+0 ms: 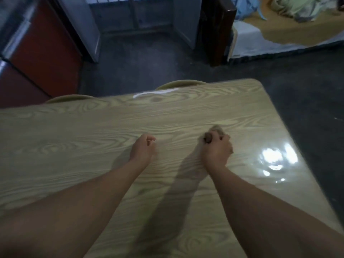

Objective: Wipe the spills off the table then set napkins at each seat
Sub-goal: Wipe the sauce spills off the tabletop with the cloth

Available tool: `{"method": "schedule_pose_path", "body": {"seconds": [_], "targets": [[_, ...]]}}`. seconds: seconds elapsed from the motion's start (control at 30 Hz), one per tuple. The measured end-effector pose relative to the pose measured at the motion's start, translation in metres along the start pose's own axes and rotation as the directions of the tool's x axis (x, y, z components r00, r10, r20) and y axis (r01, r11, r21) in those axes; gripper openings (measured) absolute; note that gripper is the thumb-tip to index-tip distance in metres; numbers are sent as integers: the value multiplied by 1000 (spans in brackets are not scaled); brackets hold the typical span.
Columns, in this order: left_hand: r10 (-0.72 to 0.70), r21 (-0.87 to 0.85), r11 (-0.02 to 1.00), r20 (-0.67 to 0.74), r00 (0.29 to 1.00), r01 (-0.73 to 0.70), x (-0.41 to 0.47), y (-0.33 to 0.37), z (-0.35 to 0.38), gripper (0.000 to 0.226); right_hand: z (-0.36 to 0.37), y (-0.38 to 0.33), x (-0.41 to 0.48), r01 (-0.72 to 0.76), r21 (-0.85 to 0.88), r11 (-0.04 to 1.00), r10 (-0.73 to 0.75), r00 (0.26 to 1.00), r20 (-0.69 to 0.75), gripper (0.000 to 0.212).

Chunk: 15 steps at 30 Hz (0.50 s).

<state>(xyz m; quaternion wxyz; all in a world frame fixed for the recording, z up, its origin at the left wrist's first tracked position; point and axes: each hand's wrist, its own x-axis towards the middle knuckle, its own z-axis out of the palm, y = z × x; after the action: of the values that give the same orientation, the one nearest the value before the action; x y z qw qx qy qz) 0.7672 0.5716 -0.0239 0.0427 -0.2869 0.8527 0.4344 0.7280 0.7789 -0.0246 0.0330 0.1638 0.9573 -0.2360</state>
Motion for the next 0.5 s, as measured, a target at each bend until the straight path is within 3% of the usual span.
{"method": "schedule_pose_path", "body": {"seconds": [0.07, 0.1, 0.17, 0.2, 0.23, 0.27, 0.3, 0.33, 0.4, 0.43, 0.47, 0.5], "targets": [[-28, 5, 1000, -57, 998, 28, 3, -13, -12, 18, 34, -42, -33, 325, 124, 937, -338, 935, 105, 34], [-34, 12, 999, -90, 995, 36, 2, -19, -18, 18, 49, -58, -56, 472, 193, 860, -507, 832, 227, 38], [-67, 40, 996, -164, 984, 75, -1, -34, -33, 18, 66, -79, -102, 702, 285, 653, -724, 466, 509, 38], [-83, 57, 994, -201, 976, 96, -3, -43, -41, 18, 67, -82, -114, 779, 322, 538, -756, 276, 594, 38], [-94, 77, 990, -234, 968, 115, -5, -49, -49, 19, 63, -83, -109, 813, 357, 460, -760, 152, 632, 38], [-116, 94, 985, -267, 957, 146, -6, -56, -58, 20, 57, -86, -98, 810, 395, 434, -765, 100, 636, 38], [-143, 103, 978, -295, 945, 180, -9, -65, -70, 21, 56, -87, -83, 789, 406, 462, -778, 142, 612, 36], [-153, 106, 975, -314, 937, 195, -9, -70, -77, 22, 52, -85, -61, 760, 376, 530, -788, 277, 550, 37], [-170, 99, 972, -336, 927, 214, -12, -87, -91, 21, 49, -85, -19, 618, 221, 754, -652, 666, 362, 36], [-177, 96, 970, -344, 922, 222, -15, -96, -97, 21, 51, -88, -5, 499, 137, 856, -517, 813, 268, 37], [-185, 94, 968, -357, 916, 233, -17, -105, -102, 21, 55, -96, 2, 380, 65, 923, -385, 901, 198, 38], [-190, 93, 966, -372, 908, 240, -21, -114, -107, 21, 61, -108, -5, 301, 3, 954, -297, 939, 171, 39]]}}
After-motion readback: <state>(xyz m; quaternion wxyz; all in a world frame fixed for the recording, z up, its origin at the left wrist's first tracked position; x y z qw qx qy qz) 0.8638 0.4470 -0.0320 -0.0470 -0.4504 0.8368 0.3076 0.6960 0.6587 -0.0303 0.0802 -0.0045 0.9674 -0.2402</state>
